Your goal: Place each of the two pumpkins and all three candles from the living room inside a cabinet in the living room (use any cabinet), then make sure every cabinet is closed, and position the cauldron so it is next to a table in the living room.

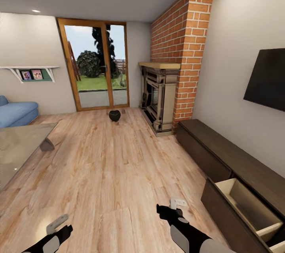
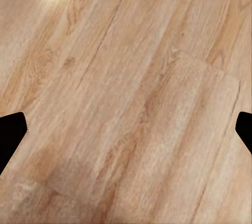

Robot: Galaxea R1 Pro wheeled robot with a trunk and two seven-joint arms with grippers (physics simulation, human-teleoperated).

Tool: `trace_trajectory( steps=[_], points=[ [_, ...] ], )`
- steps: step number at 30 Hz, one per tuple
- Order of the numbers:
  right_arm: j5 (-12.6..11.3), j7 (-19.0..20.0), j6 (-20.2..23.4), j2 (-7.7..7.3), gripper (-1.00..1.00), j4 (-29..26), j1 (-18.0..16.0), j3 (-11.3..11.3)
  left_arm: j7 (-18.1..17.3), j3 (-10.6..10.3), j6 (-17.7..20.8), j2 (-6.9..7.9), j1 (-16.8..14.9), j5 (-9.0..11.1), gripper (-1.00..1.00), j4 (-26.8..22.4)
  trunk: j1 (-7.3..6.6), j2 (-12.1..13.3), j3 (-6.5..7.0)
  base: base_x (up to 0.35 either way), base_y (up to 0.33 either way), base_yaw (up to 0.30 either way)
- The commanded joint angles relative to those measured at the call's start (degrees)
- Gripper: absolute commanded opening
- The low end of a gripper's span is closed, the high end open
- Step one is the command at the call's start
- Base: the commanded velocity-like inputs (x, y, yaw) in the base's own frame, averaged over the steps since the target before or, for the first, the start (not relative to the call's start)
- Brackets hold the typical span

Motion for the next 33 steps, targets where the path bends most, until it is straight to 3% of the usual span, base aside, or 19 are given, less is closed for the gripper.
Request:
trace_trajectory(
  steps=[1,12,22,33],
  points=[
    [-0.54,-0.30,-0.30,-0.04,1.00,0.00,-0.06,0.48,0.21,-0.49,-0.07,-0.02,-0.02,0.45,1.00,-0.02,0.00,-0.04,-0.07,-0.001,0.233,0.000],
    [-0.60,-0.31,-0.42,0.03,1.00,0.00,-0.06,0.56,0.21,-0.49,-0.06,-0.28,-0.02,0.40,1.00,1.46,0.00,-0.04,-0.19,0.029,0.280,0.083],
    [-0.66,-0.24,-0.42,0.09,1.00,0.01,-0.06,0.56,0.21,-0.49,-0.19,-0.40,-0.02,0.39,1.00,1.55,0.00,-0.04,-0.51,0.268,0.193,0.253],
    [-0.67,-0.22,-0.58,-0.07,1.00,0.01,-0.06,0.56,0.21,-0.49,-0.30,-0.43,-0.02,0.34,1.00,1.58,0.00,-0.04,-0.57,0.331,0.036,0.032]
  ],
)
